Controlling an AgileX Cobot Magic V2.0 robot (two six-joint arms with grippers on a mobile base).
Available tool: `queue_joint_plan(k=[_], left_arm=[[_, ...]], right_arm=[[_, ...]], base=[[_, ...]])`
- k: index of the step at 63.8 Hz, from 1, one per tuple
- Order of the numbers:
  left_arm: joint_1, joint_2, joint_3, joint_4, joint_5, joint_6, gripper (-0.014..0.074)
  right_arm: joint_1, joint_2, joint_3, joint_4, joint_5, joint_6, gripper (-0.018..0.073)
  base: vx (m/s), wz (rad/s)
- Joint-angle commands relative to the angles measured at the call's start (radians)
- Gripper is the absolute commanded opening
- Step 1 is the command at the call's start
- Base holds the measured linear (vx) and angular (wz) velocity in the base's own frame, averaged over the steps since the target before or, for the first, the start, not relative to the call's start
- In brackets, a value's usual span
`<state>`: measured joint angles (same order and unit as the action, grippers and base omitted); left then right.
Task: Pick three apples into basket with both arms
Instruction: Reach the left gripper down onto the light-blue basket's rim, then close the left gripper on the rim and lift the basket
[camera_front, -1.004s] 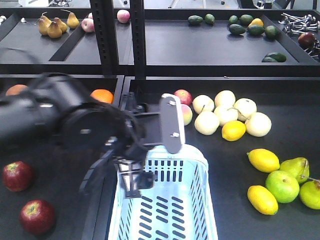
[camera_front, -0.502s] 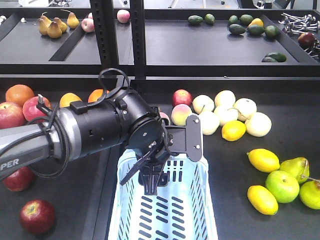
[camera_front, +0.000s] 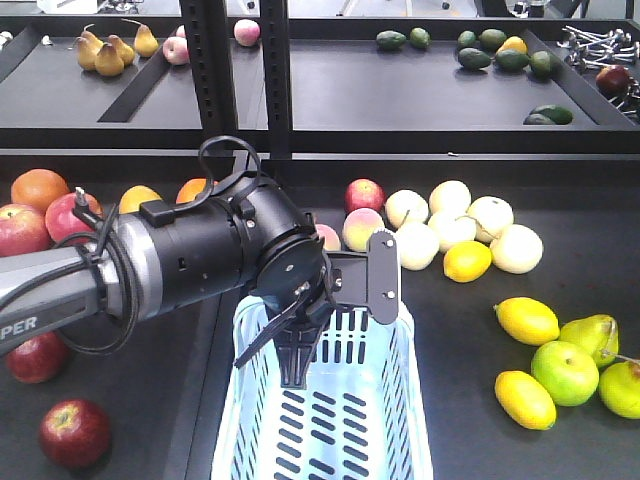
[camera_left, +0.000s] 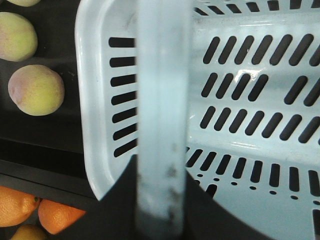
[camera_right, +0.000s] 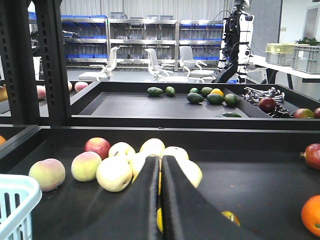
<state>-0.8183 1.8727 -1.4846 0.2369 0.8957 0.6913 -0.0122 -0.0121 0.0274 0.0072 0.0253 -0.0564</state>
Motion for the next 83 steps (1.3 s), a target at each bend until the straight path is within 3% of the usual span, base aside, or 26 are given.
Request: queue_joint_plan(k=[1, 23, 44, 62, 83], left_arm=[[-0.006, -0.071, -0.030, 0.054, 0.014, -0.015, -0.0008], [-0.006, -0.334, -0.030, 0.234, 0.030, -0.019, -0.0008], [-0.006, -0.609, -0.030, 0.330, 0.185, -0.019, -0.0008], [-0.006, -0.800, -0.030, 0.326, 0.295, -0.019, -0.0008], [-0.006, -0.917, -0.030, 0.326, 0.326, -0.019, -0.0008]], right_arm=[[-0.008, -0.012, 0.014, -0.007, -0.075, 0.000, -0.0009], [-0.008, -0.012, 0.014, -0.007, -0.075, 0.000, -0.0009], [-0.008, -0.012, 0.014, -0.007, -0.075, 0.000, -0.0009], [-0.008, -0.012, 0.014, -0.007, -0.075, 0.000, -0.0009], [-0.008, -0.012, 0.014, -0.007, -0.075, 0.000, -0.0009]], base=[[0.00, 0.00], [0.00, 0.00], [0.00, 0.00], [0.00, 0.00], [0.00, 0.00]])
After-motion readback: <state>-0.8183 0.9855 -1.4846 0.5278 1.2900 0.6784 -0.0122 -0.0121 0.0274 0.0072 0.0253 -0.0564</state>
